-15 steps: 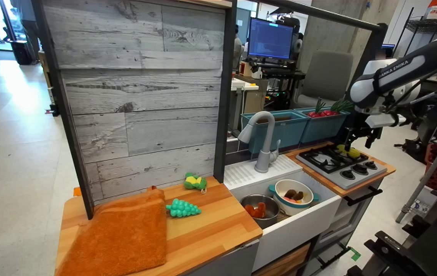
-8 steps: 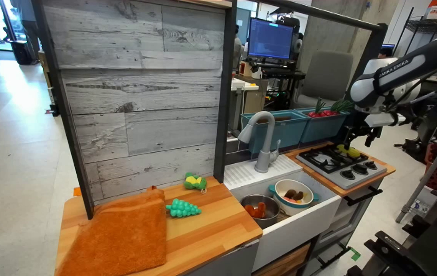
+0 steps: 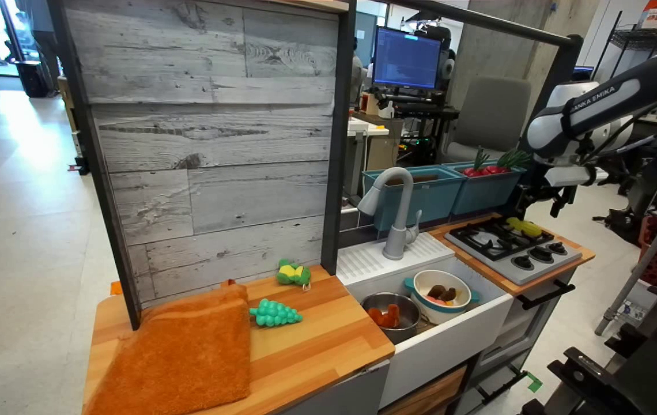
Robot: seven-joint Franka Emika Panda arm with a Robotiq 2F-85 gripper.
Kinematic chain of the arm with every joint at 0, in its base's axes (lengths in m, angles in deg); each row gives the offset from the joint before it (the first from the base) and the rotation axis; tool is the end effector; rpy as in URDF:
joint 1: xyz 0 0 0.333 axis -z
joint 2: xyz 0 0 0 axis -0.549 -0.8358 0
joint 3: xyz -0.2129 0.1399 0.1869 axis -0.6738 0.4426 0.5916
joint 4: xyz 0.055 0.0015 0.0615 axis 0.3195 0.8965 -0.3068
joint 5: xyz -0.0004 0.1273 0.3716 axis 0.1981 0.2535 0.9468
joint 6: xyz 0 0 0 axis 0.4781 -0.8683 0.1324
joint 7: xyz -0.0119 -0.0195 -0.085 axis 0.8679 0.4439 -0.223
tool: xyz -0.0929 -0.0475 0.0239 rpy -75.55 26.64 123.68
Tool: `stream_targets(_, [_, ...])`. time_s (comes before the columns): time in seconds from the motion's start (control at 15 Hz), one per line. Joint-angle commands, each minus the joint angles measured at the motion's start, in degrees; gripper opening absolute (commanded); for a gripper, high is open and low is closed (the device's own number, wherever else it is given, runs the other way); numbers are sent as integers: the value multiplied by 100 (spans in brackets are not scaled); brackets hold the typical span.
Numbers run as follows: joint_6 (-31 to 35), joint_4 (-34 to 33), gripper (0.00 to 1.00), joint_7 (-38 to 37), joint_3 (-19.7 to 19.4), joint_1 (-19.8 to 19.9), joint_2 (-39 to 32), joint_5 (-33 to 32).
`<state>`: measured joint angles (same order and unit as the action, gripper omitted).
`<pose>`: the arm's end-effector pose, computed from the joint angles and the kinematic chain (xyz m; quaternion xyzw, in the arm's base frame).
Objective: Pick up all the plush toys from the counter and on the stove and put them in the pots, then wipe the counter with the cloth
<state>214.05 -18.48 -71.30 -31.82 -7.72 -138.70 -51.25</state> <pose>0.6789 -0.3935 0.0381 0.9701 -0.2163 0.0135 0.1090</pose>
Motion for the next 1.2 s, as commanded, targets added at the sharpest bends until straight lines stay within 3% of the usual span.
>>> stream_targets(0.0, [-118,-113,100,-1,-5,11,-51,4])
stream_targets(0.53, [-107,203,100,-651,-279,-187,-30,-156])
stream_targets(0.6, [-107,255,91,-720,-299,-214,-19,-176])
stream_targets(0.67, [-126,270,74,-762,-321,-239,-18,-197])
stream_targets(1.13, [-243,78,20,-977,-432,-301,-113,-205])
